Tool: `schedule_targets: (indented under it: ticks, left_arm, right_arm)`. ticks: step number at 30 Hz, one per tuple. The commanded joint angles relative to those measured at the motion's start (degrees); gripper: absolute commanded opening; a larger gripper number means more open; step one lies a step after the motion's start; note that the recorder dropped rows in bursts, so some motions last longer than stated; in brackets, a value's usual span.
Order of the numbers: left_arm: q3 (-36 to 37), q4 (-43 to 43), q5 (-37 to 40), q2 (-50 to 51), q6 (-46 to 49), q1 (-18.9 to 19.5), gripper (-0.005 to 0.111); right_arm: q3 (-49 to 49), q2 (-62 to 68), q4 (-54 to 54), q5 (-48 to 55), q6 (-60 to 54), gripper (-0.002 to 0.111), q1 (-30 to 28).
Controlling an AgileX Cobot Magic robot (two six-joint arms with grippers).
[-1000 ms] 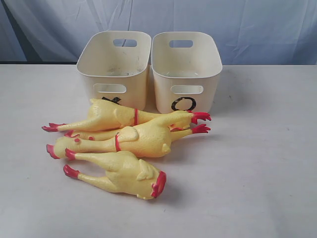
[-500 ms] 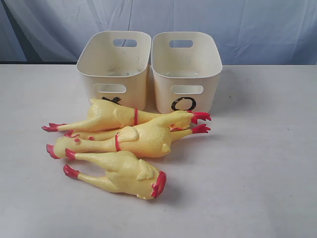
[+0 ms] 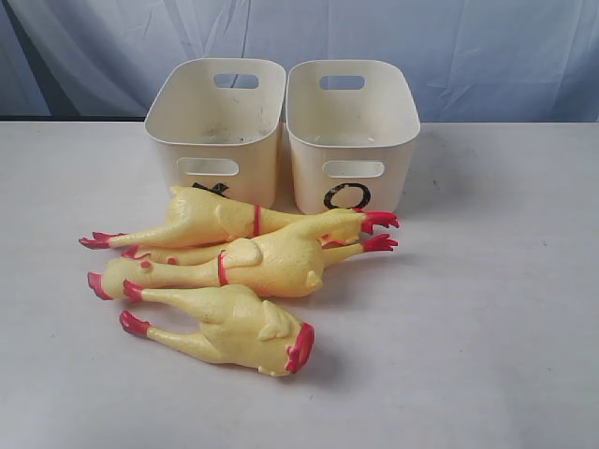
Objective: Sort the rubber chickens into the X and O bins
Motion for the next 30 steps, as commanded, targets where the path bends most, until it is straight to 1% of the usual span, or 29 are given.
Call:
schedule_targets:
  ticks: [1,7,10,11,30]
  left_arm:
    - [0.1,0.0,-0.9,-0.3,-0.3,-0.3,0.0]
    - [0.1,0.0,-0.9,-0.3,-0.3,-0.3,0.0]
    - [0.1,0.0,-0.9,-0.3,-0.3,-0.3,0.0]
    - [0.1,0.0,-0.9,-0.3,-0.3,-0.3,0.0]
    - [0.1,0.0,-0.9,-0.3,-0.3,-0.3,0.0]
  right_arm:
    - [0.1,-0.3,0.0,-0.9,0.0,0.0,0.2]
    - [0.1,-0.3,0.9,-3.4,0.0,0.0,0.2]
    - [0.1,-0.3,10.8,-3.0,0.0,0.0,0.2]
    - [0.1,-0.3,12.0,-3.0,0.0,0.0,0.2]
    - [0.1,-0.3,11.7,-3.0,0.0,0.0,0.2]
